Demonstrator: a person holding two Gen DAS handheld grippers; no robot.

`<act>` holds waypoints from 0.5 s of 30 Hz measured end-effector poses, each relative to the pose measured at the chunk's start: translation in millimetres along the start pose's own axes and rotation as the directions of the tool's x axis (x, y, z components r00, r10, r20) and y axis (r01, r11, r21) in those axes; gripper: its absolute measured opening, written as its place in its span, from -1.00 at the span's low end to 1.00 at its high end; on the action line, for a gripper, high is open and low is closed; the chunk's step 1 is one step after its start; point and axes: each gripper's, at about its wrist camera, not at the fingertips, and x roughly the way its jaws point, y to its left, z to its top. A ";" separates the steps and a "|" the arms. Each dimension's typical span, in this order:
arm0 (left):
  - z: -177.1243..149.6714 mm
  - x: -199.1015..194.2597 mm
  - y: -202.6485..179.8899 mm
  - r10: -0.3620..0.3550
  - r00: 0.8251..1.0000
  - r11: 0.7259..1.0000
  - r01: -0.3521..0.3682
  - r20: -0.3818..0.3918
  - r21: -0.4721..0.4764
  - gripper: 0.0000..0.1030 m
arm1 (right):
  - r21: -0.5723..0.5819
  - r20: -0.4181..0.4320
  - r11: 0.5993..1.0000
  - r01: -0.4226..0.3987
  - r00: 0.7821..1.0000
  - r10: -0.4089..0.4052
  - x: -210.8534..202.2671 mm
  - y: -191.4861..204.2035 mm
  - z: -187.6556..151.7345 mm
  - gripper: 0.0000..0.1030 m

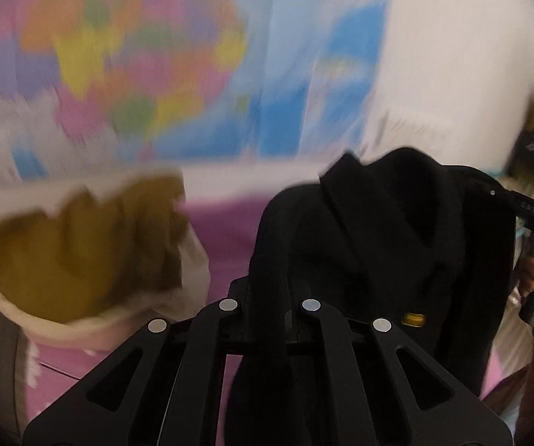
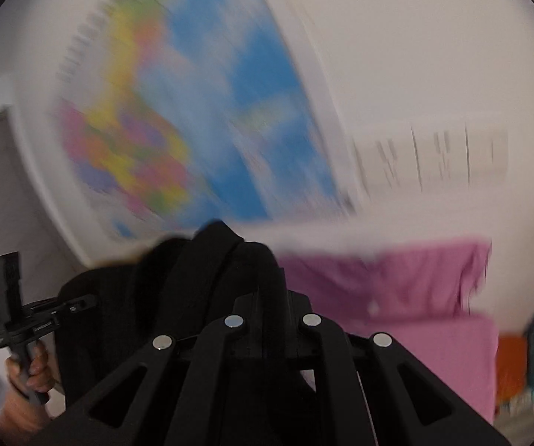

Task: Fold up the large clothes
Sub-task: 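Lower the jacket with both grippers and spread it flat on the bed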

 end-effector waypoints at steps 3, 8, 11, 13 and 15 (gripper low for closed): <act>-9.0 75.2 17.1 -0.032 0.991 0.998 0.024 -0.129 -0.064 -0.90 | 0.025 -0.111 0.998 0.057 0.992 -0.054 60.3 -21.8 -23.2 -0.93; -15.3 134.6 41.9 0.001 0.985 0.993 -0.022 -0.174 -0.118 -0.90 | 0.066 -0.126 0.996 0.066 0.990 -0.057 89.9 -40.0 -14.5 -0.93; -7.1 142.0 51.4 -0.028 0.987 0.990 0.005 -0.161 -0.141 -0.90 | 0.054 -0.111 0.996 0.070 0.992 -0.064 88.2 -47.1 0.0 -0.93; 2.2 141.1 52.2 -0.031 0.990 0.990 0.012 -0.141 -0.139 -0.90 | 0.086 -0.087 0.995 0.058 0.995 -0.051 83.4 -56.9 10.9 -0.93; 13.9 138.3 51.5 -0.041 0.993 0.990 0.025 -0.111 -0.136 -0.90 | 0.098 -0.071 0.992 0.076 0.995 -0.069 85.0 -65.2 18.6 -0.93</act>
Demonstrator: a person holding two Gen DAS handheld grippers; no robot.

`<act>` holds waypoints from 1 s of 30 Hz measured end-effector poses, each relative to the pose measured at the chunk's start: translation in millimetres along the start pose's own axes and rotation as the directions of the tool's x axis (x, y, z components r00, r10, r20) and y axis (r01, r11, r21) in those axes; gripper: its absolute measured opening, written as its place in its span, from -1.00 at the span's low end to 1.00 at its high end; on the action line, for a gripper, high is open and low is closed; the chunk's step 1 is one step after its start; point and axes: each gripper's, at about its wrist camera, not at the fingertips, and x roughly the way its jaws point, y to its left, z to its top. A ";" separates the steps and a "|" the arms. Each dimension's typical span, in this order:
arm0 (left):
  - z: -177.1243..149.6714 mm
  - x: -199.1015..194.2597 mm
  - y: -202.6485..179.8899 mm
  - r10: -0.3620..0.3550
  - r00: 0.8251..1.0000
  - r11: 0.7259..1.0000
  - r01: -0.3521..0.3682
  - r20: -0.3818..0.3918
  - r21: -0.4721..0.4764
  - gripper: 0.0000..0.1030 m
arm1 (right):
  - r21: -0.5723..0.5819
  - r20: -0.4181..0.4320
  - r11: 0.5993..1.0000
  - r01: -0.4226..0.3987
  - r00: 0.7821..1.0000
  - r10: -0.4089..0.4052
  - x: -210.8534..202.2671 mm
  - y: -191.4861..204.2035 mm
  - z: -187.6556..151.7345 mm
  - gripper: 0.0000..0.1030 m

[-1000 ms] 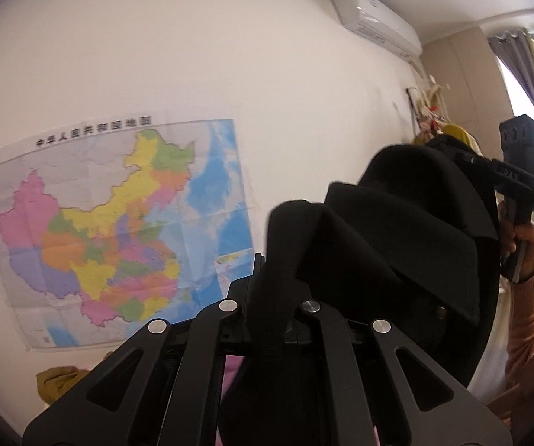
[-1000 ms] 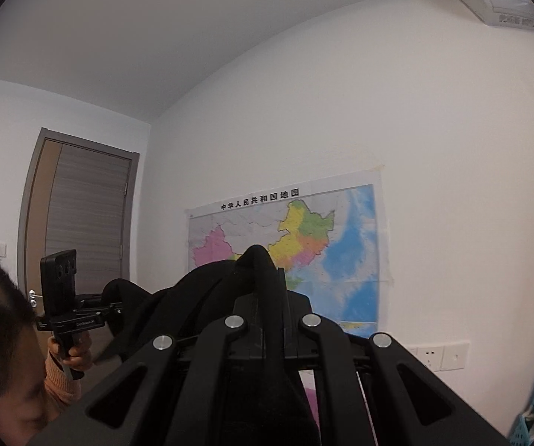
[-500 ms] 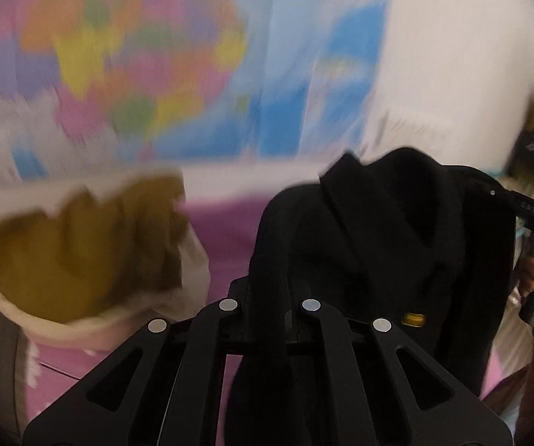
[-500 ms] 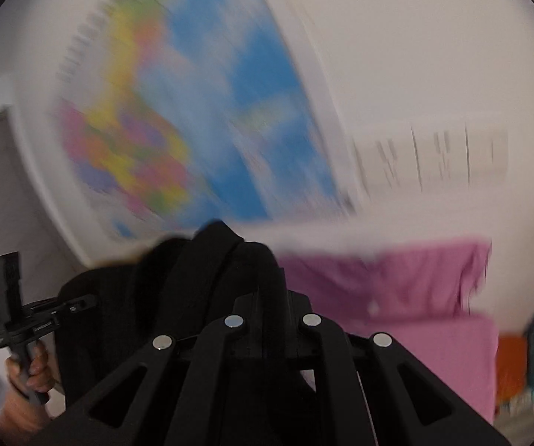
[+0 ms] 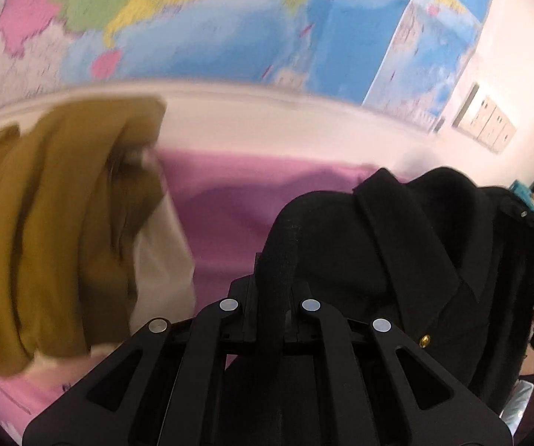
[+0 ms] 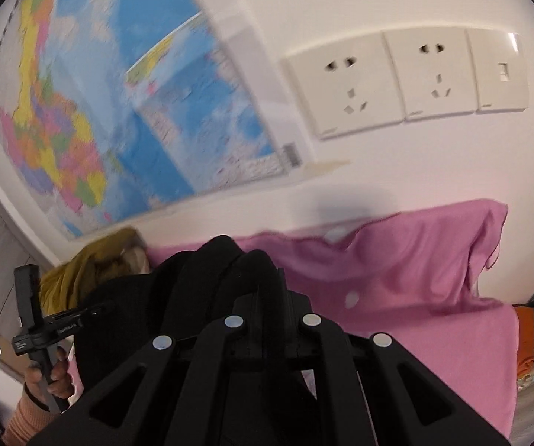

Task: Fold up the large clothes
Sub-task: 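Lower the jacket with both grippers and spread it flat on the bed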

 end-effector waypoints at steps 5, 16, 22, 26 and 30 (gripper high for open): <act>6.5 36.8 -8.3 0.062 0.997 0.998 -0.060 -0.049 0.023 -0.80 | 0.059 -0.076 0.996 0.061 0.995 -0.057 44.8 -31.7 -1.0 -0.92; -29.6 59.8 -10.6 0.235 0.970 0.966 -0.227 -0.058 0.121 0.26 | 0.218 -0.175 0.969 0.113 0.982 -0.075 63.4 -100.8 -33.4 0.17; -38.2 10.5 -23.8 0.109 0.994 0.983 -0.110 0.014 0.145 0.55 | 0.118 -0.176 0.993 0.016 0.984 0.005 -22.5 -89.2 -67.5 0.35; -56.9 -28.2 -44.3 -0.004 0.999 0.977 -0.005 0.043 0.212 0.62 | 0.039 -0.219 0.999 -0.003 0.976 0.011 -70.7 -71.2 -121.1 0.40; -83.8 -56.2 -69.5 -0.107 0.994 0.957 0.094 0.033 0.274 0.67 | 0.004 -0.265 1.000 -0.025 0.964 0.025 -99.6 -56.7 -179.8 0.40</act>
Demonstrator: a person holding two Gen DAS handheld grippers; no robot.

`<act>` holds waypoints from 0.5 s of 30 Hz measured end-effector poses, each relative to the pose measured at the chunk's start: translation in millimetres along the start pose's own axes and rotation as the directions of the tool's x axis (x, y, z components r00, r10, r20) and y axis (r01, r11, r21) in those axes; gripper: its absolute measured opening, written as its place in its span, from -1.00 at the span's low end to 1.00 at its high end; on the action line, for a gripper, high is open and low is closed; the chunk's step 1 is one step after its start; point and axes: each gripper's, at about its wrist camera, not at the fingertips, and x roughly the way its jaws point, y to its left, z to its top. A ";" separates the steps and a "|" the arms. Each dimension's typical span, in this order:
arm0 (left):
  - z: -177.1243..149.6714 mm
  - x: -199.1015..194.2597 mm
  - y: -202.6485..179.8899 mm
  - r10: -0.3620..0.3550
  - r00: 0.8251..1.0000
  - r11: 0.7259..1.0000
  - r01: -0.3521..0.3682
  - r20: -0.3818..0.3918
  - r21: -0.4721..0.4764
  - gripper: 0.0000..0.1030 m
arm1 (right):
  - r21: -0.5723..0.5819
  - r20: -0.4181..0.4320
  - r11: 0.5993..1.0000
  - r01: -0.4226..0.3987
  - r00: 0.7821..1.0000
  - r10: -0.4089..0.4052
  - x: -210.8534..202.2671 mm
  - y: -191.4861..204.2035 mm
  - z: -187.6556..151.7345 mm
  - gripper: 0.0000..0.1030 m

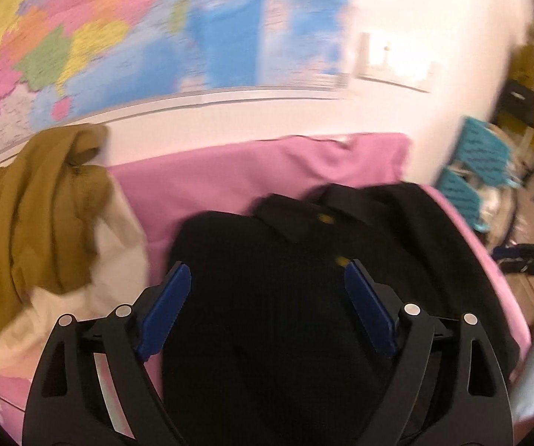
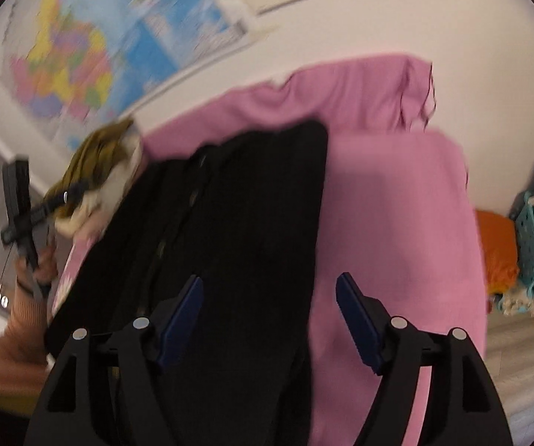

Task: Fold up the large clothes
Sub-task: 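Lower the jacket with both grippers and spread it flat on the bed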

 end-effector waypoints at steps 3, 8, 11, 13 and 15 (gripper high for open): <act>-16.2 -7.5 -25.8 -0.064 0.998 0.997 0.064 0.000 0.051 0.71 | 0.006 -0.025 1.000 -0.006 1.000 0.006 -0.1 9.4 -32.9 0.38; -37.9 -9.7 -68.6 -0.141 0.990 0.982 0.144 -0.031 0.120 0.71 | -0.017 -0.035 1.000 -0.027 0.999 0.026 2.9 16.5 -47.7 -0.15; -49.2 -9.4 -87.5 -0.169 0.985 0.972 0.174 -0.042 0.157 0.71 | -0.014 -0.053 1.000 -0.027 0.998 0.026 8.7 15.6 -45.3 -0.90; -56.0 -11.4 -99.5 -0.186 0.981 0.966 0.192 -0.051 0.176 0.73 | -0.001 -0.039 1.000 -0.018 0.999 0.017 4.3 13.2 -44.8 -0.91; -60.9 -13.5 -107.6 -0.204 0.977 0.959 0.211 -0.057 0.188 0.73 | 0.008 0.010 1.000 -0.019 1.000 0.019 -14.0 7.9 -40.1 -0.91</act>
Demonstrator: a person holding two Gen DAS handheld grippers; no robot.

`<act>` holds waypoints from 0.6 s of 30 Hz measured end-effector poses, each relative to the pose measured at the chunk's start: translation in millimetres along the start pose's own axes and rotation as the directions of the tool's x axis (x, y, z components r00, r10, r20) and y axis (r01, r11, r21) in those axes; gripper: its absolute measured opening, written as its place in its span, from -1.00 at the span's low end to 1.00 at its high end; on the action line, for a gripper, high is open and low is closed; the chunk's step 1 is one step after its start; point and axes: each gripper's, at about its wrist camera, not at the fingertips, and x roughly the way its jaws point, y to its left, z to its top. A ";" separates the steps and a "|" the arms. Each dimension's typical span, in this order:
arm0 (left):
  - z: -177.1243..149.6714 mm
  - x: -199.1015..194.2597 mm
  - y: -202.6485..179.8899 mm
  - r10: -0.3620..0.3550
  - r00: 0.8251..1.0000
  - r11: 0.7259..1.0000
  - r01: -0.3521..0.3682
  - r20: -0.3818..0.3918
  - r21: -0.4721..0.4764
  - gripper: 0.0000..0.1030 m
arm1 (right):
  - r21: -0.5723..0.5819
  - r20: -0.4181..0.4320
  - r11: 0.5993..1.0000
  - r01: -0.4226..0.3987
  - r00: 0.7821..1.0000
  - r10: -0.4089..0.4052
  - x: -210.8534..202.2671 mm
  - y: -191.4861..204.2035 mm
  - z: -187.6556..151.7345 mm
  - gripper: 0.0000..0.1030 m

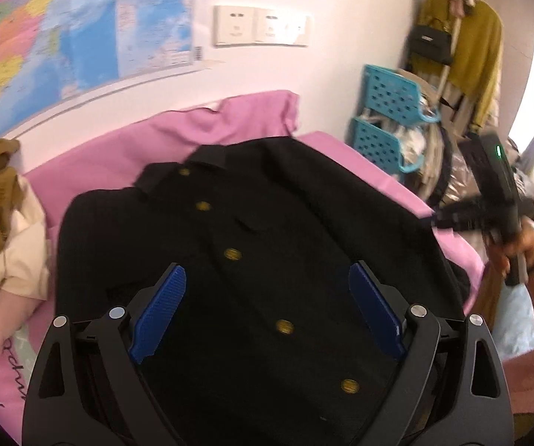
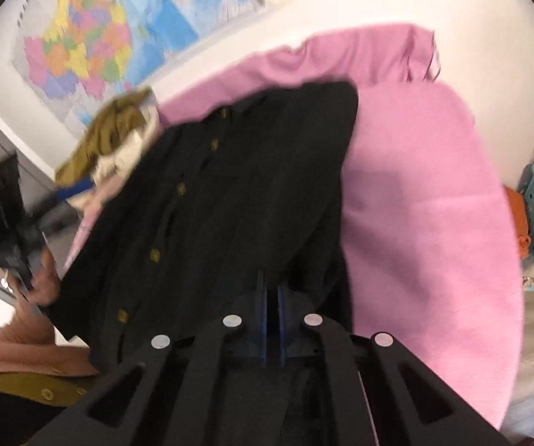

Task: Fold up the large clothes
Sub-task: 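Lower the jacket with both grippers and spread it flat on the bed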

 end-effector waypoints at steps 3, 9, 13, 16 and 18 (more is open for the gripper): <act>-3.0 -2.4 -13.5 -0.034 0.999 0.999 0.034 -0.002 0.031 0.73 | 0.031 0.097 0.999 0.036 0.995 -0.038 -34.8 -12.3 11.0 -0.92; -9.8 12.7 -46.4 -0.118 0.992 0.990 0.121 -0.045 0.076 0.78 | 0.144 0.148 0.975 0.168 0.971 -0.189 -55.7 -60.0 25.3 -0.70; -16.0 25.8 -61.0 -0.136 0.986 0.985 0.145 -0.092 0.091 0.78 | 0.281 0.084 0.955 0.095 0.989 -0.124 -30.9 -100.1 -0.3 0.02; -20.1 26.1 -58.6 -0.140 0.985 0.986 0.148 -0.105 0.079 0.78 | 0.344 0.120 0.938 -0.042 0.993 0.000 -31.8 -111.9 -37.0 0.22; -21.0 24.8 -51.2 -0.139 0.985 0.988 0.145 -0.105 0.053 0.78 | 0.365 0.145 0.925 -0.107 0.988 0.057 -35.9 -108.7 -59.7 0.45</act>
